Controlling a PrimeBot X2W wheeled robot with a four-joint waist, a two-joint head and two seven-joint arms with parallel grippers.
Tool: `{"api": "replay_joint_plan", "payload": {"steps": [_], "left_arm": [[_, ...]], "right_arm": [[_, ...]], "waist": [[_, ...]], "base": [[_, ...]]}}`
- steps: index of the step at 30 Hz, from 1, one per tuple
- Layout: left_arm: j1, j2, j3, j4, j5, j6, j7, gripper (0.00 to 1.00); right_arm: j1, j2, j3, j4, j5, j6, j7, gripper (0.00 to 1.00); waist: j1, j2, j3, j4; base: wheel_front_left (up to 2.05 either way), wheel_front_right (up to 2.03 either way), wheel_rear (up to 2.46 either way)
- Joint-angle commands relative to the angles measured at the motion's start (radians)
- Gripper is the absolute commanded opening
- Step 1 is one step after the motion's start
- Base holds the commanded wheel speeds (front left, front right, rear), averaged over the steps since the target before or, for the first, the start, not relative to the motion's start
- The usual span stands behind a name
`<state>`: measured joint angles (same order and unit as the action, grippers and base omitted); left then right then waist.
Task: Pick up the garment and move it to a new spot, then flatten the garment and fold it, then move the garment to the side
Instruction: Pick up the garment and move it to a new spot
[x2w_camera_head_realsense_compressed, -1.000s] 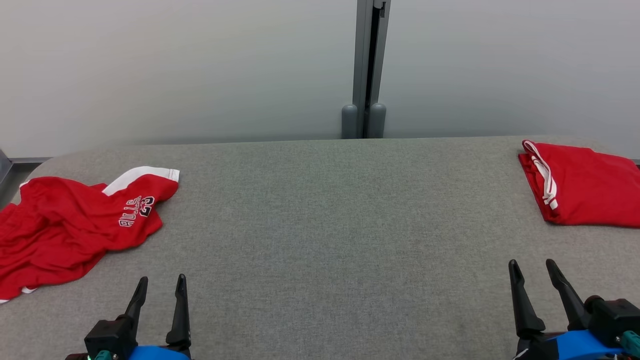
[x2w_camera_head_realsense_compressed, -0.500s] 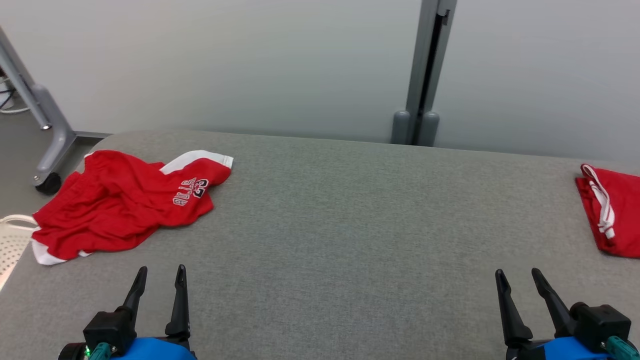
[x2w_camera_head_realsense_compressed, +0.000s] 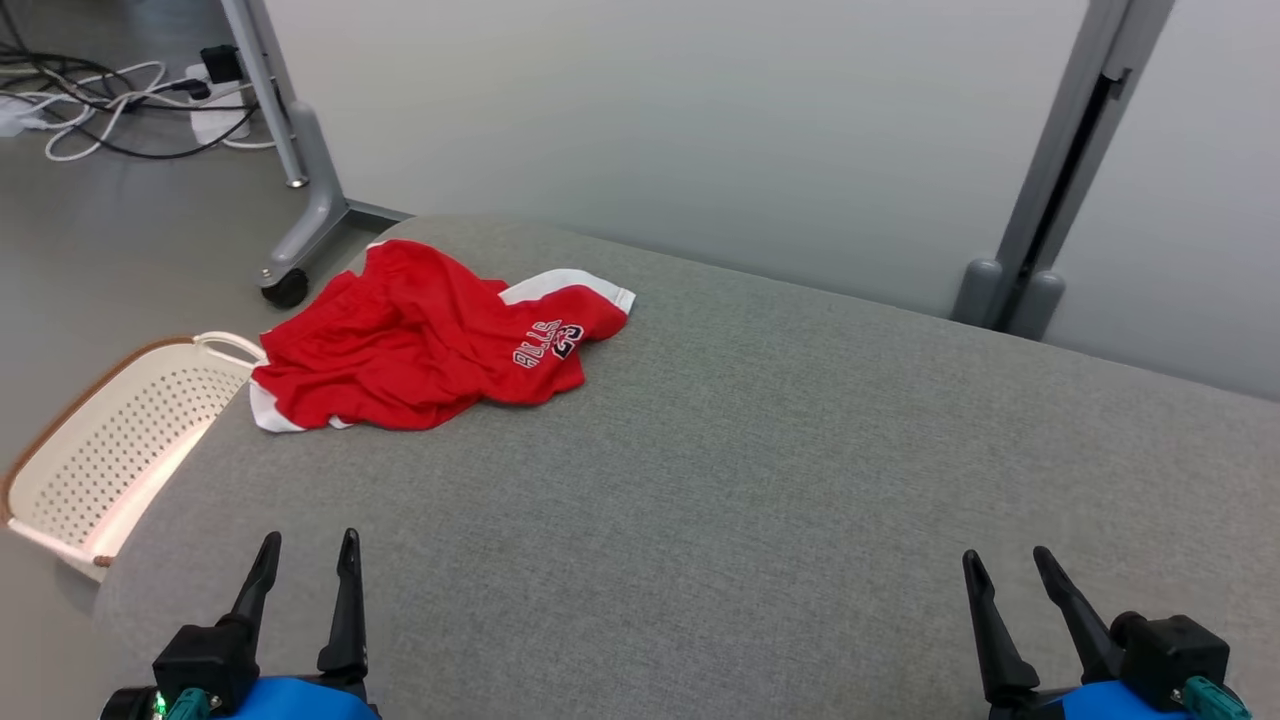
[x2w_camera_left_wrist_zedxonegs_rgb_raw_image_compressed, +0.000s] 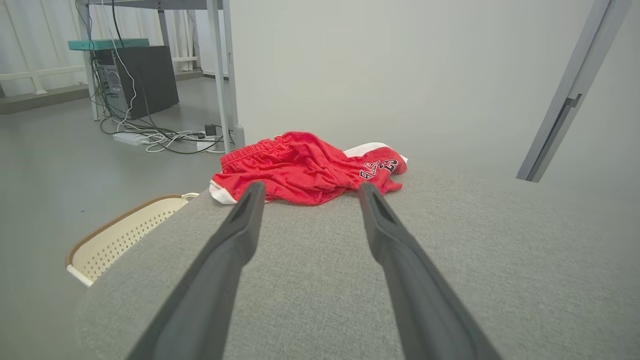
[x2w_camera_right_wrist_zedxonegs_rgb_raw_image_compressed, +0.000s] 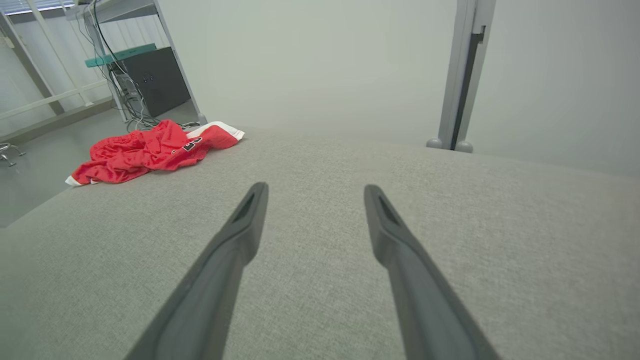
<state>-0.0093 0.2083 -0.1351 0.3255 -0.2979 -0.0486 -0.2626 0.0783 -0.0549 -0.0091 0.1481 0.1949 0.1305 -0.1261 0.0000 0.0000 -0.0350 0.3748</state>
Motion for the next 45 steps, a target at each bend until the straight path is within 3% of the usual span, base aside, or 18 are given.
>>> {"api": "replay_joint_plan", "payload": {"steps": [1, 14, 21, 29, 35, 45], "left_arm": [[0.006, 0.002, 0.004, -0.005, -0.001, 0.004, -0.002, 1.0], [0.025, 0.014, 0.003, -0.019, -0.017, 0.012, 0.003, 1.0], [0.029, 0.017, 0.001, -0.028, -0.02, 0.023, 0.005, 1.0], [-0.009, 0.034, -0.028, -0.044, -0.009, 0.003, 0.031, 1.0], [-0.118, 0.063, -0.054, -0.102, -0.019, -0.029, 0.121, 1.0], [-0.347, 0.117, 0.032, -0.145, -0.117, 0.005, 0.396, 1.0]], "right_arm": [[-0.007, 0.001, 0.001, 0.008, 0.004, 0.0, -0.008, 1.0], [-0.018, 0.002, 0.008, 0.022, -0.011, 0.0, -0.014, 1.0], [-0.013, 0.003, 0.004, 0.032, -0.019, 0.0, -0.01, 1.0], [-0.017, 0.001, 0.007, 0.031, -0.014, 0.0, -0.01, 1.0], [-0.032, -0.005, 0.008, 0.021, -0.015, 0.0, -0.009, 1.0], [-0.073, -0.016, 0.029, -0.025, -0.034, 0.0, 0.018, 1.0]], "waist": [[0.0, 0.0, 0.014, 0.028], [0.0, 0.0, 0.02, 0.105], [0.0, 0.0, 0.022, 0.095], [0.0, 0.0, 0.032, 0.069], [0.0, 0.0, 0.059, 0.053], [0.0, 0.0, 0.164, -0.027]], "base": [[0.0, 0.0, 0.0], [0.0, 0.0, 0.0], [0.0, 0.0, 0.0], [0.0, 0.0, 0.0], [0.0, 0.0, 0.0], [0.0, 0.0, 0.0]]}}
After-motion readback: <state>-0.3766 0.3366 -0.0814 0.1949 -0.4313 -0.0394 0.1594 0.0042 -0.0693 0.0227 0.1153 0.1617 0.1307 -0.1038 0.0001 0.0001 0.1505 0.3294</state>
